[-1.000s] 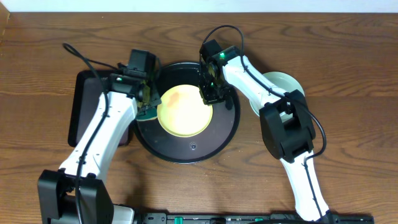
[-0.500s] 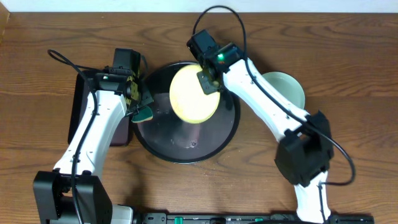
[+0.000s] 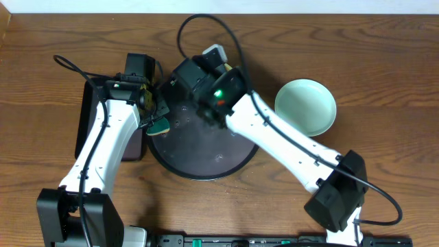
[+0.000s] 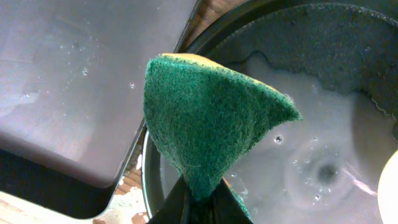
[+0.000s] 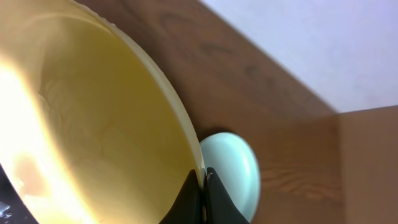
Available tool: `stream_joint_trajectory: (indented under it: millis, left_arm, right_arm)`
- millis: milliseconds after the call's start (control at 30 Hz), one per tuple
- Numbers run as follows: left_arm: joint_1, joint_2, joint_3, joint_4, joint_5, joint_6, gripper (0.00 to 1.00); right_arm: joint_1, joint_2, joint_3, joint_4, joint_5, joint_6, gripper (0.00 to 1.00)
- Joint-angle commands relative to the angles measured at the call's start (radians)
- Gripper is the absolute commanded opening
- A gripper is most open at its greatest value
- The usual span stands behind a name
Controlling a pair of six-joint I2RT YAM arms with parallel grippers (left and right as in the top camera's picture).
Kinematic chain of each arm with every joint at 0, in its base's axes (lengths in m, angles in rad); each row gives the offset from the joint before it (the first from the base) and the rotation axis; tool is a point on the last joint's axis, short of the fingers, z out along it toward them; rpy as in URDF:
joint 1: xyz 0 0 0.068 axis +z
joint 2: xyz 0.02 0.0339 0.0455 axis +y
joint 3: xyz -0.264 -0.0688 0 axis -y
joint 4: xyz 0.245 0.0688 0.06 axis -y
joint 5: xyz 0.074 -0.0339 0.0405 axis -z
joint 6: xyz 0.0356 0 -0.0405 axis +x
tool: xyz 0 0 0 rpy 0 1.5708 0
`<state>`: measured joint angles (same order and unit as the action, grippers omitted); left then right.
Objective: Clean dirty plates on tray and stack at the side
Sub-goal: 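Lift the yellow plate upright with the right gripper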
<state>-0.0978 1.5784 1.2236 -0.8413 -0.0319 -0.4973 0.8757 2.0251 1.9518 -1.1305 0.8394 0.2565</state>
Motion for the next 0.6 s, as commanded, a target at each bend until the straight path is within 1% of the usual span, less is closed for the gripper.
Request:
stream_joint_trajectory:
  millis: [0, 200, 367, 567]
  left_arm:
    - [0.005, 0.002, 0.009, -0.003, -0.002, -0.002, 0.08]
    - [0.005, 0.002, 0.009, -0.003, -0.002, -0.002, 0.07]
    - [0.005, 0.002, 0.009, -0.003, -0.002, -0.002, 0.07]
    - [0.005, 0.002, 0.009, 0.001, -0.002, -0.002, 0.08]
  right_arm:
    - [0.055, -0.037, 0.006, 0.004, 0.274, 0.020, 0.01]
    - [0.098, -0.037, 0.006, 0.048, 0.521, 0.020, 0.01]
    - [0.121, -0.039, 0.007, 0.090, 0.684, 0.019, 0.01]
    - [0.130, -0.045, 0.008, 0.091, 0.717, 0.020, 0.01]
